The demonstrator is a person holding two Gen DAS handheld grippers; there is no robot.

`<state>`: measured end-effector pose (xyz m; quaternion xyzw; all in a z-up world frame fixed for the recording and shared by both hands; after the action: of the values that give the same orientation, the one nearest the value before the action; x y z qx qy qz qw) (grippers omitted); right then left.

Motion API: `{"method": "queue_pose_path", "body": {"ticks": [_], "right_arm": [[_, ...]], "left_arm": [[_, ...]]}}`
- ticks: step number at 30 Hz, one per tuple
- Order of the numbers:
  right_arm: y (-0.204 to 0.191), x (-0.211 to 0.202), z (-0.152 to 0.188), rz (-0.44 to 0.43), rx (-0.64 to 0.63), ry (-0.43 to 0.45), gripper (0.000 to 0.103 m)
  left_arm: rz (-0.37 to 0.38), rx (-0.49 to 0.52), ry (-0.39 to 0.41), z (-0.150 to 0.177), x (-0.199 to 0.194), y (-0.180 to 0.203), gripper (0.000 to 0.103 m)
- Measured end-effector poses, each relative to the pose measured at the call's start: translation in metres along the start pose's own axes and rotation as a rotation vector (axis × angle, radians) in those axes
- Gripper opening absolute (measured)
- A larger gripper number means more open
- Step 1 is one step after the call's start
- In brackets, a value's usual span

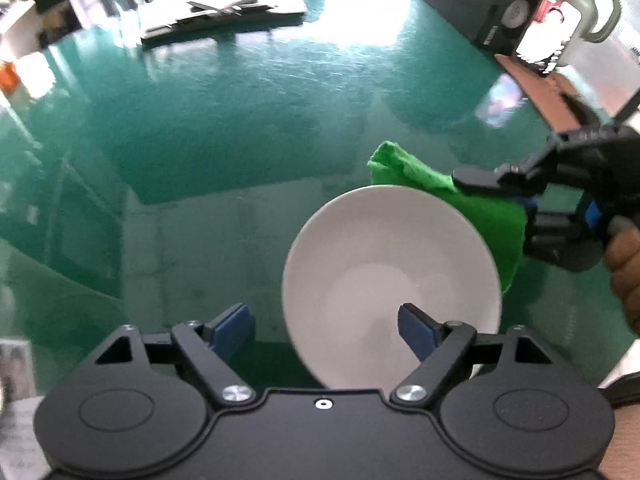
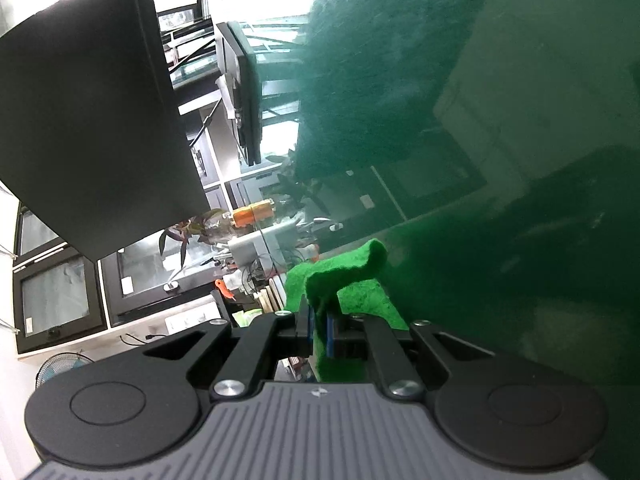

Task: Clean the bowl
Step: 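Sweep the cloth across the bowl's inner surface with the right gripper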

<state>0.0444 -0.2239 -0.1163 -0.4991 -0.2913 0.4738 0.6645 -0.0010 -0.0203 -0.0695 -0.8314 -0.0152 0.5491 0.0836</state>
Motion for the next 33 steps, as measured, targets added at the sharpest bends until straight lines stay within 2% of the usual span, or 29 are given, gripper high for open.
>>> {"method": "queue_pose_path", "body": {"ticks": [3,6,7,8,10,12,13,16,23,26,33], "right_arm": [[-0.002,0.008,-0.001,0.009,-0.016,-0.022,0.007],[-0.001,0.012,0.000,0.020,-0.020,-0.032,0.007],[-0.001,0.012,0.000,0.022,-0.019,-0.033,0.007],[-0.001,0.012,0.000,0.022,-0.018,-0.033,0.007],[0.000,0.012,0.000,0.025,-0.017,-0.031,0.007],[0.001,0.011,0.001,0.024,-0.019,-0.028,0.007],[0.000,0.010,0.001,0.023,-0.021,-0.025,0.007],[0.002,0.004,0.002,0.025,-0.019,-0.017,0.007],[0.006,-0.013,0.004,0.025,0.015,0.008,0.007],[0.006,-0.004,0.001,0.029,0.015,0.004,0.007],[-0.005,0.052,0.000,0.030,-0.019,-0.070,0.007]], "left_arm": [[-0.035,-0.001,0.023,-0.001,-0.003,0.002,0.081],[-0.023,0.028,0.035,-0.002,-0.006,0.009,0.079],[-0.015,0.028,0.033,-0.002,-0.006,0.010,0.075],[0.009,0.029,0.023,-0.001,-0.005,0.014,0.059],[0.028,0.022,0.015,-0.001,-0.004,0.016,0.049],[0.030,-0.016,0.013,-0.003,-0.004,0.010,0.034],[0.033,-0.038,0.009,-0.004,-0.004,0.006,0.020],[0.062,-0.091,-0.011,-0.004,-0.002,-0.001,0.019],[0.069,-0.027,0.007,-0.006,-0.002,0.013,0.020],[0.062,-0.007,0.014,-0.007,-0.002,0.017,0.021],[0.057,0.018,0.020,-0.008,-0.002,0.022,0.023]]}}
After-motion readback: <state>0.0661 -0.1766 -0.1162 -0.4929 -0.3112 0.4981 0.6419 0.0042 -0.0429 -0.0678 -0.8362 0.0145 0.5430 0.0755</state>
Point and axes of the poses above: each gripper's, at about its wrist camera, not at the fingertips, and x roughly the way its jaws point, y to its right, z to its underside, the point moved 8 cm from there along x, roughly the way its jaws point, and after that the axes turned 12 degrees about -z, right-handed, at the moved point
